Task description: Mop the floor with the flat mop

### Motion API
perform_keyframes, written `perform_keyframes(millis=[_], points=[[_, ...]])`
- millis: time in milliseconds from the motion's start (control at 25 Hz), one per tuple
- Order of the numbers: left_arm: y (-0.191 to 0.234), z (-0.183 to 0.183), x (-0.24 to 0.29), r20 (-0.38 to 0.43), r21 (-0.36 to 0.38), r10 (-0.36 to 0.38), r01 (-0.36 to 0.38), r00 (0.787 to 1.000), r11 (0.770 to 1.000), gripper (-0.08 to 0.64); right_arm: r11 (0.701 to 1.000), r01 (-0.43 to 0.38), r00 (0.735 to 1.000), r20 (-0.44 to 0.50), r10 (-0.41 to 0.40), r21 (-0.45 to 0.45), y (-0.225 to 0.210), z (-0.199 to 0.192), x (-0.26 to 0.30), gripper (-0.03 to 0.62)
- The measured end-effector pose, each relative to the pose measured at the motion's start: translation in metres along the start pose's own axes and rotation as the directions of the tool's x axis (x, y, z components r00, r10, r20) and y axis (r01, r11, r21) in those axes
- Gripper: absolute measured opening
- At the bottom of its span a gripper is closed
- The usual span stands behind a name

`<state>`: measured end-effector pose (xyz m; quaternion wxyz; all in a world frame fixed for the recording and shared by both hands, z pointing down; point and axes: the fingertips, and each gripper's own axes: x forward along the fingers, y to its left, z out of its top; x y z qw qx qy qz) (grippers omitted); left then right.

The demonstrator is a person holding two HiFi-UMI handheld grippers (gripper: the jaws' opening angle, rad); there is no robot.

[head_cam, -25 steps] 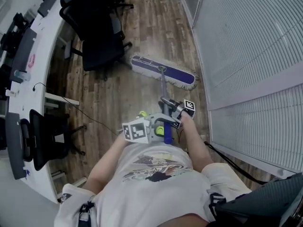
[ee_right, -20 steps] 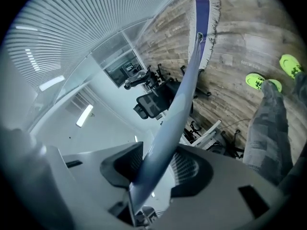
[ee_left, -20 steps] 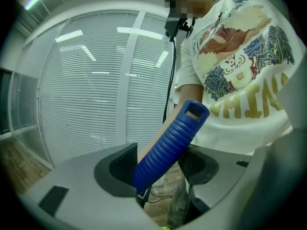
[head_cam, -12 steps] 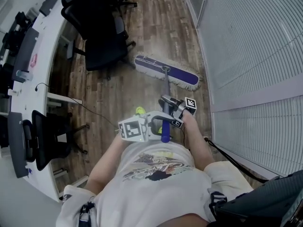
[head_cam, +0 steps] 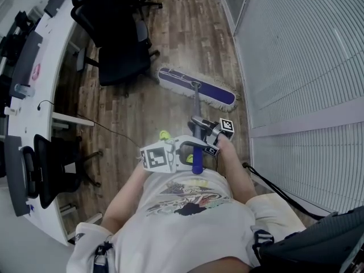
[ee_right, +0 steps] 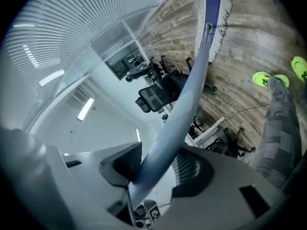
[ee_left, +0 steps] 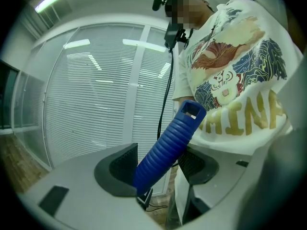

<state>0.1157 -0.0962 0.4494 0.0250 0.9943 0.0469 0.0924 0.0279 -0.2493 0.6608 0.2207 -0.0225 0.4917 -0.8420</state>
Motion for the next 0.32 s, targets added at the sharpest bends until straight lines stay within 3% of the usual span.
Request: perform_keyframes(millis=[320], points=[[-0.0048,-0.0014,0.0000,0.001,0.003,0.000,0.000,1.000,1.000,0.258,1.000,0.007,1.000,-0.001,-0.007,0.000,-0.0019,-0.0036,-0.0011,0.176]])
